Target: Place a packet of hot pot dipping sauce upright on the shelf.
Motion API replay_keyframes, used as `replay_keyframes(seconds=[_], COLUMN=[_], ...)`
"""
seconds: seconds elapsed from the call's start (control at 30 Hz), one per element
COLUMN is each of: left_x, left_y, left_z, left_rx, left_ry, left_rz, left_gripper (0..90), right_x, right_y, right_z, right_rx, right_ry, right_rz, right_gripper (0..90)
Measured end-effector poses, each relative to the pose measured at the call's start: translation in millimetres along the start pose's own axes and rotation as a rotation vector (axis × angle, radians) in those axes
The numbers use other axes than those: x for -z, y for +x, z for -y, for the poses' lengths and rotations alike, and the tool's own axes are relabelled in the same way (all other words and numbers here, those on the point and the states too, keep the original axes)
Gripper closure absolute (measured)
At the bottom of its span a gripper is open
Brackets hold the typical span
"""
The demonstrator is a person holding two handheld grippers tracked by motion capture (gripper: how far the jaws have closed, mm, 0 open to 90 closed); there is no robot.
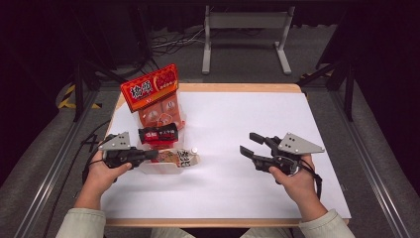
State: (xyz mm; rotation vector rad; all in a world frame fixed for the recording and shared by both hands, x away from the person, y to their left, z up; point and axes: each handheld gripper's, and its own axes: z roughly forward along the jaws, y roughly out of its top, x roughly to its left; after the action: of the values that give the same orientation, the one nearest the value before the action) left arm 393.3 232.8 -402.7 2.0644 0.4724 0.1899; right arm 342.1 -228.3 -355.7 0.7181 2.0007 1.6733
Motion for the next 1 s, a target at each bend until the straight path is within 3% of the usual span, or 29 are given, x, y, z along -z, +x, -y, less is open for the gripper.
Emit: replay_keyframes(seconds=[0.1, 0.27, 0.37, 0.53, 0.8, 1.0], left_x=[3.5, 3.2, -0.9, -10.0, -29.2, -52.6], left_y=[0.0, -10.9, -19.0, -34.3, -47.0, -50.1], left_z=[-2.4, -19.0, -31.2, -51.4, -72.5, -83.0], left_rx=[0.000, -0.052, -0.061, -0.098, -0.105, -0.107], left_ry=[-0.041, -0.065, -0.059, -0.045, -0.055, -0.020], left_rz=[-0.015, -0.001, 0.010, 0.037, 0.051, 0.053], left_gripper=[89.6, 77.5, 65.8, 56.1, 38.7, 33.6], right_x=[-0.3, -1.1, -1.0, 0.9, 5.8, 13.4], right_y=[0.0, -0.6, -0.2, -0.8, -1.3, -3.0], right_z=[0.3, 0.9, 0.8, -0.2, -0.4, -1.0], right_rx=[-0.001, -0.007, -0.006, -0.010, -0.013, -0.020], right_ry=[-0.001, -0.002, -0.001, -0.006, -0.013, -0.018], right_rz=[-0.003, -0.010, -0.012, -0.013, -0.003, 0.012], right_gripper=[43.3, 43.0, 42.9, 42.5, 42.1, 42.0])
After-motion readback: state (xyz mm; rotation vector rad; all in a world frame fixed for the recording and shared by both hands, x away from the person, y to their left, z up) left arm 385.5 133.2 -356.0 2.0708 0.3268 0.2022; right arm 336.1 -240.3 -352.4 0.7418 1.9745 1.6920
